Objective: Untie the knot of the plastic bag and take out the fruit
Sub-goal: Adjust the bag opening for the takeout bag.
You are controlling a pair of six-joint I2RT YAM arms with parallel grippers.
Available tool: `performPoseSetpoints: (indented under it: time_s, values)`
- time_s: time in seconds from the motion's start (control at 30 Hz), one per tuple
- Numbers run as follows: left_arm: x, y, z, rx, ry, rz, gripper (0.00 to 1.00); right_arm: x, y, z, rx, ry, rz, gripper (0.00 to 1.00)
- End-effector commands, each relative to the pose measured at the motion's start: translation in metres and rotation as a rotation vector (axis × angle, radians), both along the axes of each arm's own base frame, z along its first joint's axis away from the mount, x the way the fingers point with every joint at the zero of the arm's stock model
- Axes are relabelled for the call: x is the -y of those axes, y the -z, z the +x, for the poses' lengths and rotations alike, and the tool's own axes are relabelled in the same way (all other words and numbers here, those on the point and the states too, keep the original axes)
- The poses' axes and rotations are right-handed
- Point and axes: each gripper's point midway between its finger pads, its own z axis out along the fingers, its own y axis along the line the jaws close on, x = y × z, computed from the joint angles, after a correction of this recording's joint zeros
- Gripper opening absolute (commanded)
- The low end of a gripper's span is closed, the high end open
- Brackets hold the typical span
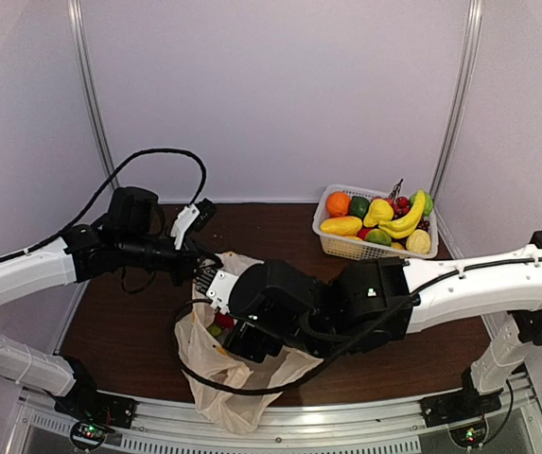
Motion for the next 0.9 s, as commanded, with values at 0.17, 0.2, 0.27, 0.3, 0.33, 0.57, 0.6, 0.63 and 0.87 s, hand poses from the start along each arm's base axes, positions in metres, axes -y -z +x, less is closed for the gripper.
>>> performPoseSetpoints:
  time_s: [0.17,0.2,0.27,0.3,0.33,0.57,0.6,0.63,0.87]
  values:
    - [-0.004,-0.008,0.005,0.069,-0.036,0.014,0.21,0.025,-0.008,0.029,0.107,0.22,-0.014,0.76]
    - [-0.006,-0.009,0.006,0.076,-0.047,0.018,0.31,0.025,-0.009,0.032,0.106,0.235,-0.003,0.68]
    - [-0.008,-0.012,0.006,0.083,-0.07,0.021,0.52,0.024,-0.011,0.035,0.095,0.259,0.028,0.47]
    - [-0.009,-0.015,0.006,0.083,-0.086,0.017,0.59,0.023,-0.011,0.037,0.085,0.267,0.045,0.4]
    - [-0.012,-0.017,0.007,0.067,-0.114,0.004,0.67,0.022,-0.011,0.038,0.077,0.272,0.059,0.34]
    - [-0.038,-0.013,-0.009,-0.091,-0.323,-0.022,0.91,0.022,-0.017,0.047,0.041,0.308,0.168,0.23]
    - [-0.04,-0.012,-0.014,-0.115,-0.336,-0.03,0.93,0.023,-0.018,0.048,0.035,0.311,0.184,0.22]
    - [-0.041,-0.011,-0.02,-0.144,-0.344,-0.039,0.95,0.023,-0.018,0.049,0.029,0.314,0.2,0.2]
    - [-0.045,0.018,-0.055,-0.342,-0.389,-0.066,0.98,0.026,-0.016,0.058,0.007,0.335,0.262,0.17]
